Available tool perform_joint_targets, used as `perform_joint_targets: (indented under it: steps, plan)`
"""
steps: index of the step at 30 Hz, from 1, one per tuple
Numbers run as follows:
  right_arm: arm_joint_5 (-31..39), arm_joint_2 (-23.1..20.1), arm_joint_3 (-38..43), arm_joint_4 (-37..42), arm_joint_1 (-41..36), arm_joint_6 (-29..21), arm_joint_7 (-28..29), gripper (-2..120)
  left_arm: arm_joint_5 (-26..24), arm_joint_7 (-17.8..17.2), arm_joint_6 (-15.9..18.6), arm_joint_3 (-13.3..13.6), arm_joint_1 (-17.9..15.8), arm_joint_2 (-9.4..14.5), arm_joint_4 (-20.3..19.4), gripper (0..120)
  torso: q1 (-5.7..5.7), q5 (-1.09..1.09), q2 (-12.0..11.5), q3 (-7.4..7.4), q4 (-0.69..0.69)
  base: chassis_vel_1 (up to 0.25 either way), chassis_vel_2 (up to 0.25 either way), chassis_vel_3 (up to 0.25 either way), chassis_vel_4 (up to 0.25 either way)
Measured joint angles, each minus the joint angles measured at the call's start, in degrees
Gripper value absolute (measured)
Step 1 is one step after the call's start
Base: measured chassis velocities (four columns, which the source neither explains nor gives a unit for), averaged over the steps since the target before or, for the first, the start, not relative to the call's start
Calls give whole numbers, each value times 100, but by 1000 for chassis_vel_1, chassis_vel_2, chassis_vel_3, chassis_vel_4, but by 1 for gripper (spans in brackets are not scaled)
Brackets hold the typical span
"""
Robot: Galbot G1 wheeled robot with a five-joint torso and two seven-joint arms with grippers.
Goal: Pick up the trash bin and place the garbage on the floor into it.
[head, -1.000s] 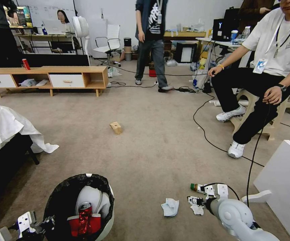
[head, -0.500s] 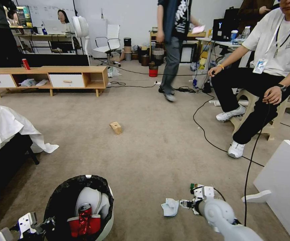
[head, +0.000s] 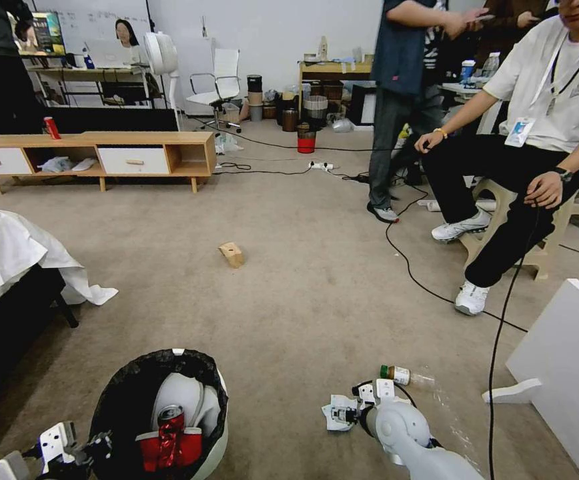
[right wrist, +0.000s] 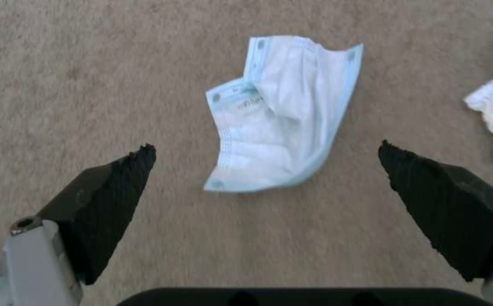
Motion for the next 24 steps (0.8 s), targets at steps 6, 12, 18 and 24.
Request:
perform_joint_targets:
  steps: [6,12,18,24]
  plan:
    - [-218,212,-2,-478,140,174,-139,100,0,21,-12,-4,44,-1,-7,2,0,1,0,0,0,0,0,0,0]
    - [-340,348,2,-840,258,269,-233,100,6,42,-31,-9,72,-11,-13,2,0,1,-1,0,0,0,0,0,0]
    - [-529,497,-33,-1277,386,414,-356,100,11,66,-47,-22,88,1,-20,2,0,0,0,0,0,0,0,0,0]
    - [-642,621,-97,-1627,527,538,-480,100,11,71,-52,-24,75,12,-3,2,0,0,0,0,0,0,0,0,0]
